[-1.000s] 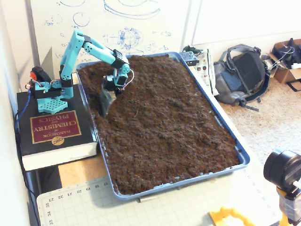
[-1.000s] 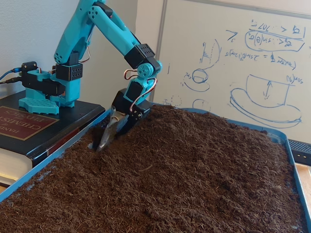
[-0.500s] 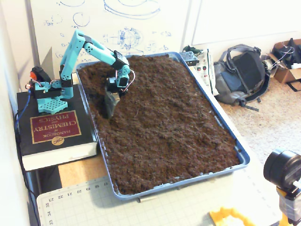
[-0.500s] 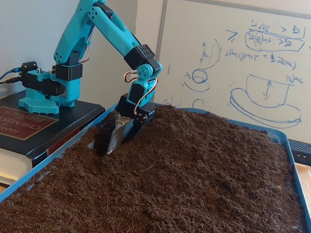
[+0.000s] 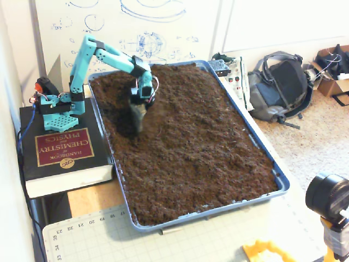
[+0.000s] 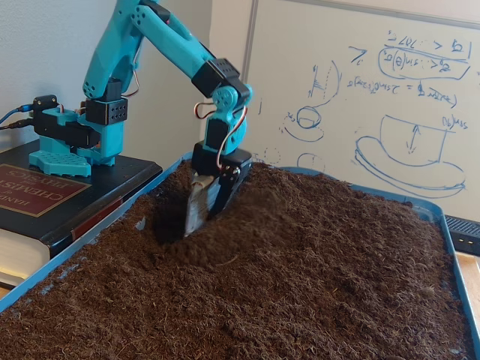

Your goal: Build a berm.

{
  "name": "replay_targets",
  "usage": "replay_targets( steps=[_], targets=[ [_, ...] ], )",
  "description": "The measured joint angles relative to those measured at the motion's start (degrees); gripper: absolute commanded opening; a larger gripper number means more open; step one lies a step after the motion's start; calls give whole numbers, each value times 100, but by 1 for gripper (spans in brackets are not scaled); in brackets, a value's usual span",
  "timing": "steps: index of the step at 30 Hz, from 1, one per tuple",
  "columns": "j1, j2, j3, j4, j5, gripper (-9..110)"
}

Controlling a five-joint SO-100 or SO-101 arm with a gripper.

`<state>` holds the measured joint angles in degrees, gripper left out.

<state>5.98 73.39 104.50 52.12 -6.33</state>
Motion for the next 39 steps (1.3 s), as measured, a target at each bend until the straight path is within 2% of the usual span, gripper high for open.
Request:
replay_targets(
  steps=[18, 26, 29, 39],
  targets=[
    [0, 2250, -272, 2118, 0, 1],
    [0, 2566, 633, 3419, 0, 1],
    [9, 2558, 905, 3252, 0, 1],
    [264, 1582, 1002, 1362, 0, 1]
  ],
)
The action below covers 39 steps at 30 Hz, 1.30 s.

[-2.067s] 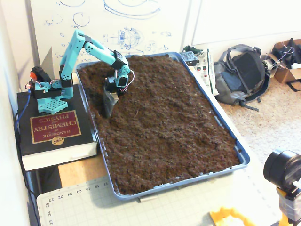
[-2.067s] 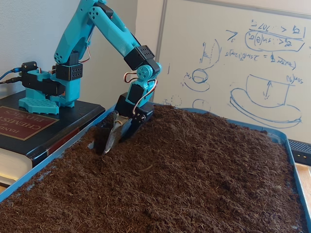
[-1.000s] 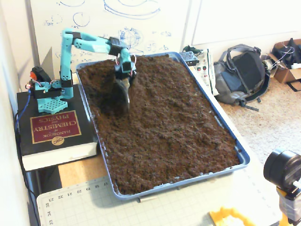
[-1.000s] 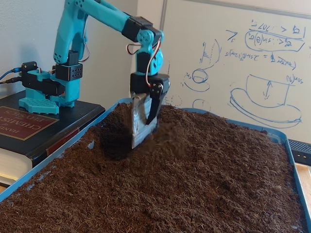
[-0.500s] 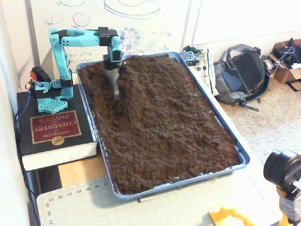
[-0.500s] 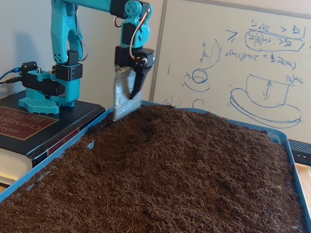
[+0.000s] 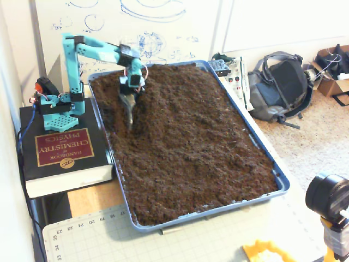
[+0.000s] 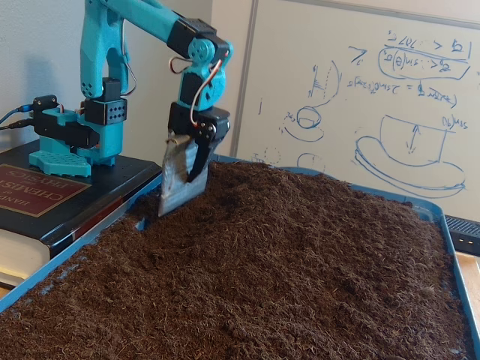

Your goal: Build a berm.

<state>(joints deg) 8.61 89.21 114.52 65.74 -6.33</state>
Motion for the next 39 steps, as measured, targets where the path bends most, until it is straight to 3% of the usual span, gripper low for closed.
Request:
replay_targets(
  steps=[22, 39],
  targets=[
    [0, -1670, -9, -272, 0, 1],
    [0, -2241, -501, -1608, 0, 1]
  ],
)
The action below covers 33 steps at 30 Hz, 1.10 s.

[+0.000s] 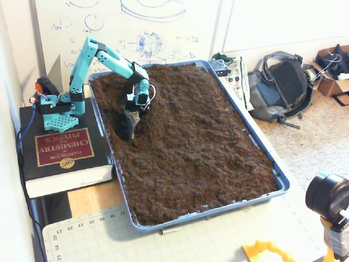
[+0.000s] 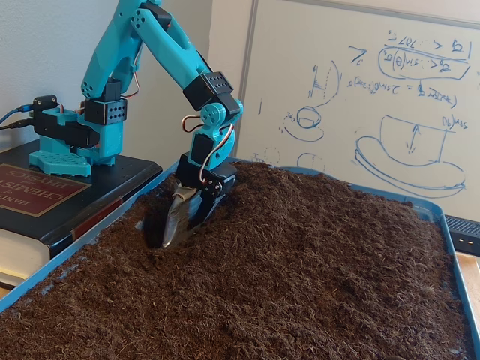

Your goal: Build a berm.

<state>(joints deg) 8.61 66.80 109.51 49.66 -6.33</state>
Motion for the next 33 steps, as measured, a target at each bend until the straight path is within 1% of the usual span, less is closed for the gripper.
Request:
replay_targets(
  steps=[10, 19, 33],
  targets=[
    [0, 18, -422, -9, 0, 1],
    [0, 826, -431, 53, 0, 1],
    [-9, 3217, -712, 1942, 0, 1]
  ],
)
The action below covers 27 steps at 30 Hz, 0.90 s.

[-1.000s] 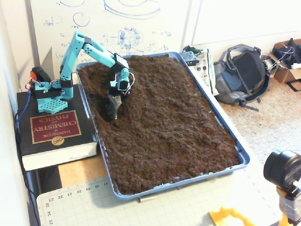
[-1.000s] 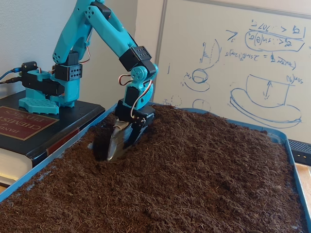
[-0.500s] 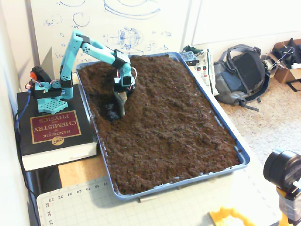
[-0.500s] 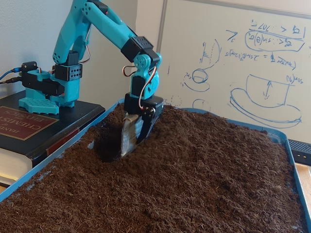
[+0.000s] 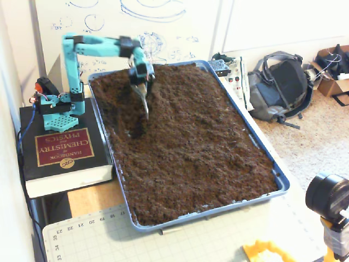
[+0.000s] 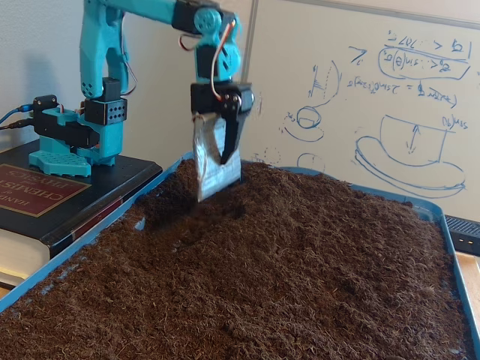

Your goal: Build a berm.

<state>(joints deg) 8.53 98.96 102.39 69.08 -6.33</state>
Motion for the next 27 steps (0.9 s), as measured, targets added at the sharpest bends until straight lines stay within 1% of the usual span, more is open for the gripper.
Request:
replay_targets(
  steps=[4, 7, 11, 14, 19, 23, 27],
  targets=[
    [-44, 545, 211, 765, 0, 1],
    [9, 633, 580, 1239, -360, 1],
    [554, 624, 826, 1301, -1063, 1],
    [1028, 396, 853, 1002, -1626, 1],
    [1644, -18, 905, 158, -2355, 1],
    [1863, -439, 905, -343, -2540, 1],
    [1907, -870, 905, -554, -2584, 1]
  ],
)
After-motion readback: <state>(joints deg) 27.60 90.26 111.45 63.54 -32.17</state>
